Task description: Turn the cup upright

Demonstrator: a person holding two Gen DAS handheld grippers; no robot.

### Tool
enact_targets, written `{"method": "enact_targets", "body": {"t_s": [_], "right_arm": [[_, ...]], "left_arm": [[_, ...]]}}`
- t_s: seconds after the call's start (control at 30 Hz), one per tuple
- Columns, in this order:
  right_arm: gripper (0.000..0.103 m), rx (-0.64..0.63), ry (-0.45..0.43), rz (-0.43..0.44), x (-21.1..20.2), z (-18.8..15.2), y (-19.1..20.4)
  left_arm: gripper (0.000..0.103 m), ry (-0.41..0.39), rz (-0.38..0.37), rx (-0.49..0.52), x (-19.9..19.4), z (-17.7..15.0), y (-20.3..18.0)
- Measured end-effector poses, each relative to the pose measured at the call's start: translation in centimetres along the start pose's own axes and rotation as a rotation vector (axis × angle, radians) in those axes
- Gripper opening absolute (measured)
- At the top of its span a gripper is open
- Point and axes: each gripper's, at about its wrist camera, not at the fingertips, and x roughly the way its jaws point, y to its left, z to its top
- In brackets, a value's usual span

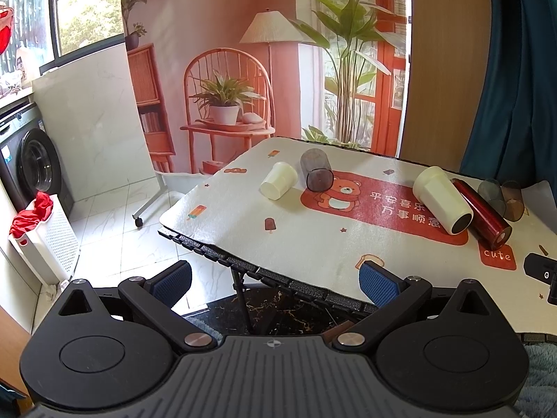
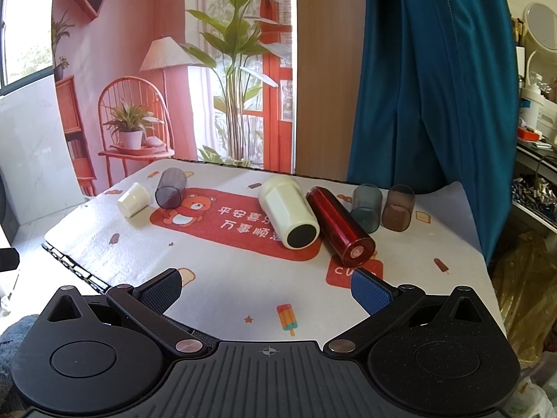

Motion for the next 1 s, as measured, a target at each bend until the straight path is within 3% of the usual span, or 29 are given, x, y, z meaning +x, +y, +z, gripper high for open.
{"method": "enact_targets", "body": {"t_s": [0.77,1.0], "right_arm": [[0.103,-0.004,0.004,0.012,0.7,-0.3,-0.4],[0.103,0.017,-0.067,0.093,1.5,0.7,-1.5]], "left_arm": [[0.103,-0.017,-0.024,-0.002,0.5,0.7,0.0],[0.103,-0.011,-0.007,0.042,2.8,1.9,-0.2]]}}
